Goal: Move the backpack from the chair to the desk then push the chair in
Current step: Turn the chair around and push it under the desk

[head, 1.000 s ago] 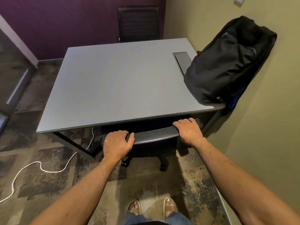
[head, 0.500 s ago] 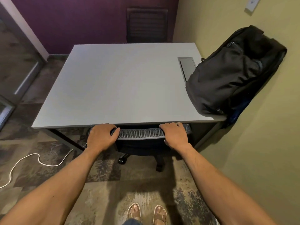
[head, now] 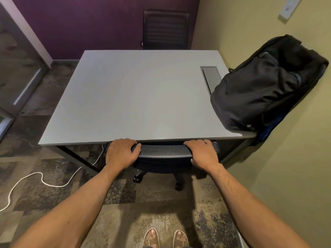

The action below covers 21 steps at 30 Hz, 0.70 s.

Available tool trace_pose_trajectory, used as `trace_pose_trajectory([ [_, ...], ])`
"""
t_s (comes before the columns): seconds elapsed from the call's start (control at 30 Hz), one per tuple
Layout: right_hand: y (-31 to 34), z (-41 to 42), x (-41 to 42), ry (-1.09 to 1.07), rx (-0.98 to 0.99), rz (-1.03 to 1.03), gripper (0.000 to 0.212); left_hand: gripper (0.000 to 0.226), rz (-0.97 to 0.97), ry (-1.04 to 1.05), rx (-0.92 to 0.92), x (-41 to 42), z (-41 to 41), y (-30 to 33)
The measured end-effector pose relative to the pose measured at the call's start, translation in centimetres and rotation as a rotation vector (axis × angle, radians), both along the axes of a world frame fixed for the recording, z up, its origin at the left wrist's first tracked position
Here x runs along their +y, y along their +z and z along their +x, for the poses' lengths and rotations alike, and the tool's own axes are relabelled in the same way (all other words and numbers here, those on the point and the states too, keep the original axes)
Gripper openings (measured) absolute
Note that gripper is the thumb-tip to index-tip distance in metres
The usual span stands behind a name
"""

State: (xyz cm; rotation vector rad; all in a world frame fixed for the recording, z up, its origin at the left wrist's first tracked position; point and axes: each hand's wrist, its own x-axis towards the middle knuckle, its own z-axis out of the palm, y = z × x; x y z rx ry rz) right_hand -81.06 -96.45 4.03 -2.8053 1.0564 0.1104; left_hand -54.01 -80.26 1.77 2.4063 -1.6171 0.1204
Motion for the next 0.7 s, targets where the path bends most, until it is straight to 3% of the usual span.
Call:
trace_pose_trajectory([
  [0.27, 0.0, 0.0, 0.7, -0.052, 0.002, -0.004, 0.059, 0.055, 0.076, 0.002, 0.045, 0.1, -0.3, 0.5],
  [0.37, 0.5, -0.2, 0.8, -0.007, 0.024, 0.085, 0.072, 0.063, 0.093, 0.025, 0.123, -0.1, -0.5, 0.8],
  [0.5, 2.0, -0.6, 0.2, -0.063, -0.067, 0.380, 0.106, 0.070, 0.137, 0.083, 0.267, -0.1, -0.5, 1.0],
  [0.7, 2.3, 1.1, -0.3, -0.205, -0.232, 0.017, 0.082, 0.083, 0.190, 0.064, 0.257, -0.8, -1.1, 2.2],
])
